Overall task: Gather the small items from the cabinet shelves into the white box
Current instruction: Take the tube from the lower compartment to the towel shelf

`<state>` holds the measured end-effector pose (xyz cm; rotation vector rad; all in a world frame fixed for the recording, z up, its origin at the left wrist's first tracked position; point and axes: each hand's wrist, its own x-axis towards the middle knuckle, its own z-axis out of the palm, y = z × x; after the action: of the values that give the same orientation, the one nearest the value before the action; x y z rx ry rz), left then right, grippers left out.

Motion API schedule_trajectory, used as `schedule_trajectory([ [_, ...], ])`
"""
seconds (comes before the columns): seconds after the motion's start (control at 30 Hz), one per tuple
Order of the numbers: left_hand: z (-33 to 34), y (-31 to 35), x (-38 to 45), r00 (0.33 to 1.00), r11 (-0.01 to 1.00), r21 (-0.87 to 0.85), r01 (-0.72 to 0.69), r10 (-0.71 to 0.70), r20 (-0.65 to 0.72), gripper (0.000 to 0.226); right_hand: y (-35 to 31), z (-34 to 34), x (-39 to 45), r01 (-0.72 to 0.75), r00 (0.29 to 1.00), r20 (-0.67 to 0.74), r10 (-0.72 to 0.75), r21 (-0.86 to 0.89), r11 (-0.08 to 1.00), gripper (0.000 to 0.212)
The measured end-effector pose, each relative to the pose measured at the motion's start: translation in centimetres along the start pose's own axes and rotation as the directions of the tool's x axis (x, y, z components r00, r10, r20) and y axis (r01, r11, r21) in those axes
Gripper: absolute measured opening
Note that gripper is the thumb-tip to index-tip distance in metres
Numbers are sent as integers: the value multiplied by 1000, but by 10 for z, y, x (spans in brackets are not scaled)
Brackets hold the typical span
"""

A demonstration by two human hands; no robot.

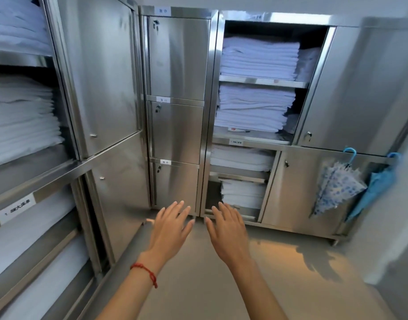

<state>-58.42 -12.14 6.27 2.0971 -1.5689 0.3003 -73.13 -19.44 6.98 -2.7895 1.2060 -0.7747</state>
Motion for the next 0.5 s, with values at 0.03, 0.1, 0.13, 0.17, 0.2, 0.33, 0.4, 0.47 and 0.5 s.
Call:
schedule_trajectory([
  [0.03, 3, 6, 3, 1000, 1000, 8, -16, 16, 14, 47, 7, -3, -1, -14, 1000, -5, 14, -2, 1000, 51],
  [0.1, 8, 14, 9, 999, 999, 27, -39, 38, 36, 49, 19, -9, -2, -37, 999, -4, 37, -13, 999, 50],
  [0.13, 10, 18, 13, 998, 999, 23, -45, 44, 42, 50, 25, -11, -3, -48, 999, -2, 48, -22, 999, 50],
  [0.17, 12, 23, 16, 998, 999, 17, -48, 47, 48, 50, 30, -14, -3, -59, 998, -4, 59, -26, 998, 49],
  [0.2, 13, 27, 21, 997, 998, 13, -54, 53, 54, 50, 34, -16, -3, -70, 998, -12, 70, -28, 997, 49],
  [0.33, 16, 39, 40, 993, 996, 18, -89, 88, 73, 51, 49, -23, 2, -118, 993, -30, 117, -50, 992, 49],
  [0.4, 17, 40, 50, 991, 994, 0, -106, 106, 83, 51, 54, -25, 5, -148, 988, -46, 146, -50, 988, 48],
  [0.47, 17, 41, 58, 987, 992, -1, -125, 125, 100, 51, 57, -27, 9, -182, 981, -69, 179, -42, 982, 48],
  [0.5, 18, 41, 62, 986, 991, 0, -134, 133, 104, 51, 58, -28, 12, -191, 979, -76, 188, -43, 981, 49],
])
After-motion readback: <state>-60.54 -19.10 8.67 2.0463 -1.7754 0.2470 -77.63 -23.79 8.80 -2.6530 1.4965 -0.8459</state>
